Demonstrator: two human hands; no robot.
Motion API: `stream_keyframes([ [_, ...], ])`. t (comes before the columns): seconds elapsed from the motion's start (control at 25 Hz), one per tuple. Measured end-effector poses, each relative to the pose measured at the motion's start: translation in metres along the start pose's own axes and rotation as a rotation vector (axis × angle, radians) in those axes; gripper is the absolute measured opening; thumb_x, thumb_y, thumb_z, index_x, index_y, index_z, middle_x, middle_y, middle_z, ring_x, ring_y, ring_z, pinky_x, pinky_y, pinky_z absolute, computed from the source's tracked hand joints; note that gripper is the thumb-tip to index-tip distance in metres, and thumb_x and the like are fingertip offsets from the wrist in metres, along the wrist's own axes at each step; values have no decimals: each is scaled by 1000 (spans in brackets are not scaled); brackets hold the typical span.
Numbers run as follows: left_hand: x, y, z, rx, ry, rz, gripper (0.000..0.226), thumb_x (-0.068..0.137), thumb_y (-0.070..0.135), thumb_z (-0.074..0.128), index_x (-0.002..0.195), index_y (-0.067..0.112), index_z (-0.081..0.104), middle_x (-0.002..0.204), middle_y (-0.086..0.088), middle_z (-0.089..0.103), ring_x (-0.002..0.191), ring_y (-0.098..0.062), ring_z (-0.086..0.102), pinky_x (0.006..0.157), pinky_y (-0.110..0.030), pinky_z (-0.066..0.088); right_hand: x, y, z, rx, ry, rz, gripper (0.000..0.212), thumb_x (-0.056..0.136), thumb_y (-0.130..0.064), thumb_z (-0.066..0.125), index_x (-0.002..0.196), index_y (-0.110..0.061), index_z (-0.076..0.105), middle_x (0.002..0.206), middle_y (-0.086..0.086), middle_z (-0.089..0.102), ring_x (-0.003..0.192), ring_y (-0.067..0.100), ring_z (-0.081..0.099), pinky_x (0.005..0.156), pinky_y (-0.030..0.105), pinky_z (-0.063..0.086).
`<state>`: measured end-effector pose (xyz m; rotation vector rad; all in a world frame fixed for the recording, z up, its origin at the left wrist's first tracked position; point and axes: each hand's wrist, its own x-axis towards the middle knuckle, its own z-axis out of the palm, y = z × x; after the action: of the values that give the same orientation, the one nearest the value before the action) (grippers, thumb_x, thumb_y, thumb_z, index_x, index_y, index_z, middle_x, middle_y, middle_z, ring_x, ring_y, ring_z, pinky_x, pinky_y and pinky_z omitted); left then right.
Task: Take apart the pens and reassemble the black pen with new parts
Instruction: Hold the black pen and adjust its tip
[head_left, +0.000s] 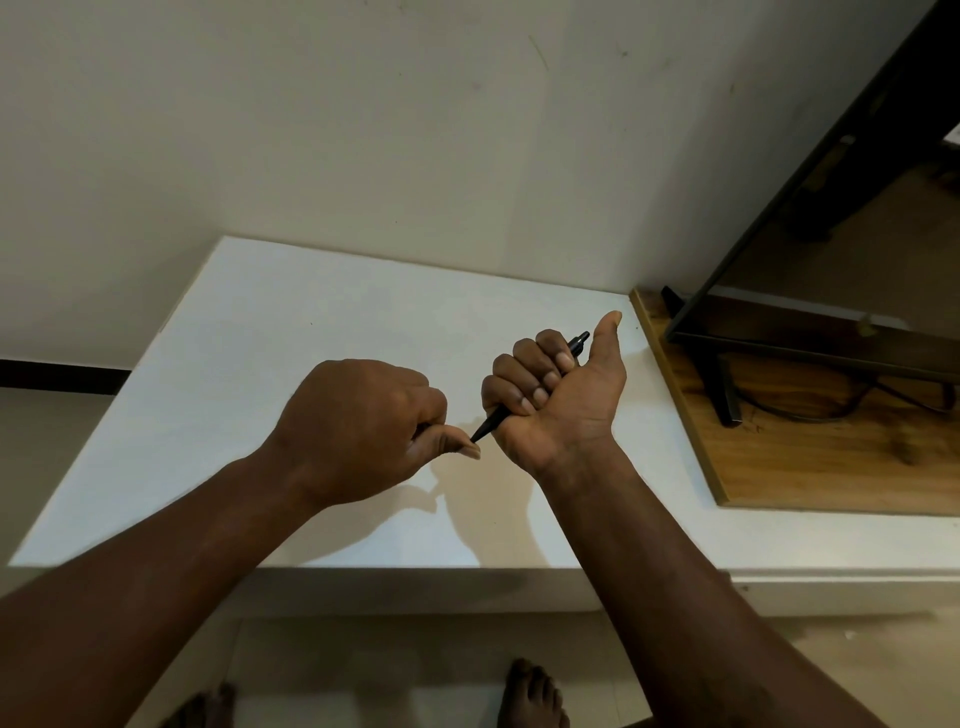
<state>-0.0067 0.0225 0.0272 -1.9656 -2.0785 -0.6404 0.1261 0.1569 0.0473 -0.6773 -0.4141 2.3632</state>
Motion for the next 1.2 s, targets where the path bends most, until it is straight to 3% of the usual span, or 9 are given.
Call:
stream_keyframes([
  [0.2,6,-2,0,-137,-175,-123,68,79,89,36,77,33,73,69,15,67,60,-9,60,53,-28,46,1,-3,-1,11,-10,-2,73,88,-85,50,60,-19,37,53,-6,22,39,10,18,40,23,16],
  [0.28,5,-9,2,-203,-322,-199,48,78,83,55,83,40,73,75,22,69,69,-4,63,61,-27,49,0,-5,-2,5,-3,-7,73,87,-85,50,61,-18,39,54,-6,23,40,10,19,41,23,17],
  [0.4,2,-15,3,-372,-440,-337,12,82,56,77,84,44,73,79,27,72,75,0,67,67,-26,51,1,-6,-2,-5,3,-18,72,88,-84,50,62,-17,42,55,-6,24,41,10,19,41,23,18],
  [0.56,9,-12,-1,-850,-464,-500,16,78,42,86,92,39,79,87,17,79,78,-4,74,68,-22,54,2,-4,-2,-16,-2,-18,72,88,-84,50,62,-17,43,54,-5,25,41,10,20,41,24,19],
  [0.64,10,-6,-2,-956,-473,-520,14,83,44,81,91,33,80,89,10,81,80,-7,76,69,-21,56,2,-1,-2,-32,-6,-16,73,89,-84,50,63,-16,45,54,-5,27,42,10,21,42,24,20],
  [1.0,11,4,1,-998,-440,-555,15,87,41,78,85,27,81,84,7,82,78,-8,77,68,-21,55,3,6,0,-100,0,-6,71,91,-81,49,71,-13,53,62,-3,31,50,11,27,48,25,29],
  [1.08,11,5,2,-971,-412,-564,14,89,38,76,86,26,81,82,7,82,77,-8,77,68,-22,55,3,6,1,-195,17,-12,68,94,-78,49,79,-12,58,64,-1,41,52,13,38,53,27,36],
  [1.2,13,3,4,-976,-342,-653,14,93,34,73,87,24,82,81,7,82,75,-8,77,66,-22,54,5,9,2,-578,120,-52,61,100,-68,51,100,-10,69,77,3,70,67,18,66,69,33,52],
])
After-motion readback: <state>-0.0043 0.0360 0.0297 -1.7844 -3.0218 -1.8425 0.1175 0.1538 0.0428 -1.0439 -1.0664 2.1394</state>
